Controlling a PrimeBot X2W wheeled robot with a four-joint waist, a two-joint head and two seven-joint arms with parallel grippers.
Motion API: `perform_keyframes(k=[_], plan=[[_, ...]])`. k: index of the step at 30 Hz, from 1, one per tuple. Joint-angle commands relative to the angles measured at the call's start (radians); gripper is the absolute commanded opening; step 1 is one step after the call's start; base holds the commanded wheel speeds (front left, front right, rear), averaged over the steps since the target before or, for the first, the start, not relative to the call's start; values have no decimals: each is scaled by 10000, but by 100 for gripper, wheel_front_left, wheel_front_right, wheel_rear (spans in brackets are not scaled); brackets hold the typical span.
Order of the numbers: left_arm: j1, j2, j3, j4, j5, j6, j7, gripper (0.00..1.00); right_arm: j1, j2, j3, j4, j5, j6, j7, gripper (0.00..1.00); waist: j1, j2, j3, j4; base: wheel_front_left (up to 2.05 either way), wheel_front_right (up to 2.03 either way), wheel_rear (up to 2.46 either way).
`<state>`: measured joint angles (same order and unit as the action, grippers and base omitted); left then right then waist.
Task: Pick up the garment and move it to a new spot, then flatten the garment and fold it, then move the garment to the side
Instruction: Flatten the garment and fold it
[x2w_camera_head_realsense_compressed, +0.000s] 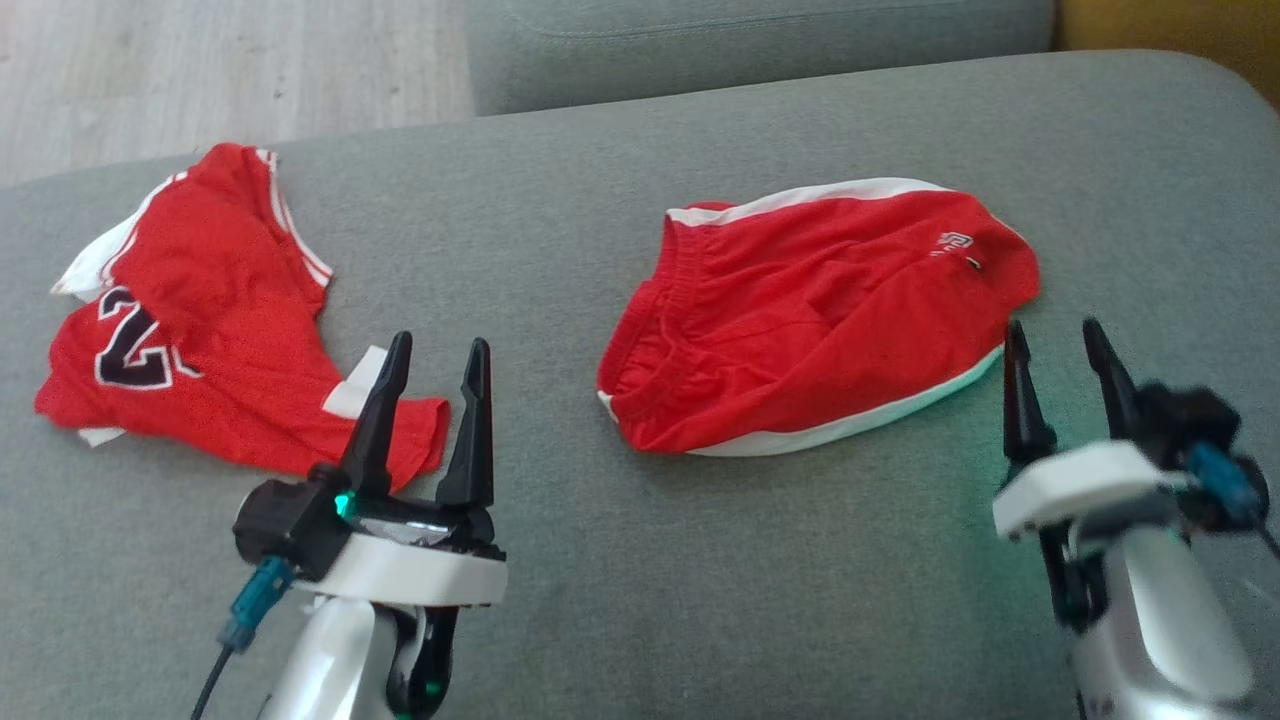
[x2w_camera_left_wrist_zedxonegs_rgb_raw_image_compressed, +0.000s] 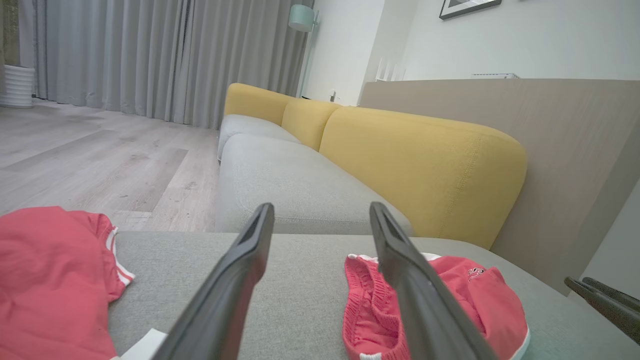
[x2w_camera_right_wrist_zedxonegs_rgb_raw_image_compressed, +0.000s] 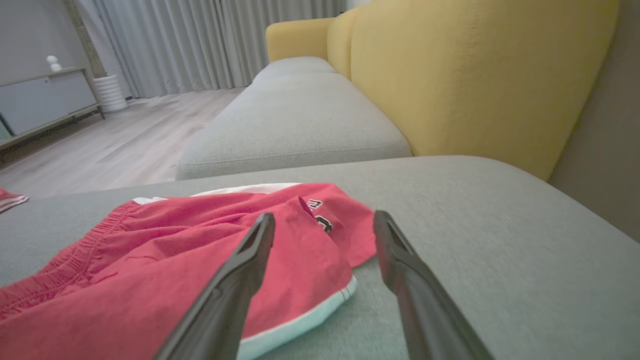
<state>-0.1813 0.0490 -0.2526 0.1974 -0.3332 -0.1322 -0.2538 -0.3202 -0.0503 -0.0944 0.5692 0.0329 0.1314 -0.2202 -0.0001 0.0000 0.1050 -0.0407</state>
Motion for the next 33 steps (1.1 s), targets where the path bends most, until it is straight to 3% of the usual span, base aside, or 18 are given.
perform_keyframes(k=[1,10,15,24,33], plan=[[-182,19,357,-353,117,16,-80,100,270,1,389,-707,345,-7,-32,100,1,0,-27,-140,0,0,0],[-304,22,224,-374,140,16,-80,100,1104,1,439,-1879,664,-7,532,100,1,0,217,-176,0,0,0],[-451,58,115,-343,121,16,-80,100,781,1,-131,-1828,506,-7,1059,100,1,0,525,24,0,0,0],[-755,125,-117,-240,54,16,-80,100,-641,1,-1425,-8,557,-7,1959,100,1,0,978,518,0,0,0],[-886,143,-199,-191,-7,16,-80,100,-1756,1,-2113,1844,-465,-7,2033,100,1,0,1164,839,0,0,0]])
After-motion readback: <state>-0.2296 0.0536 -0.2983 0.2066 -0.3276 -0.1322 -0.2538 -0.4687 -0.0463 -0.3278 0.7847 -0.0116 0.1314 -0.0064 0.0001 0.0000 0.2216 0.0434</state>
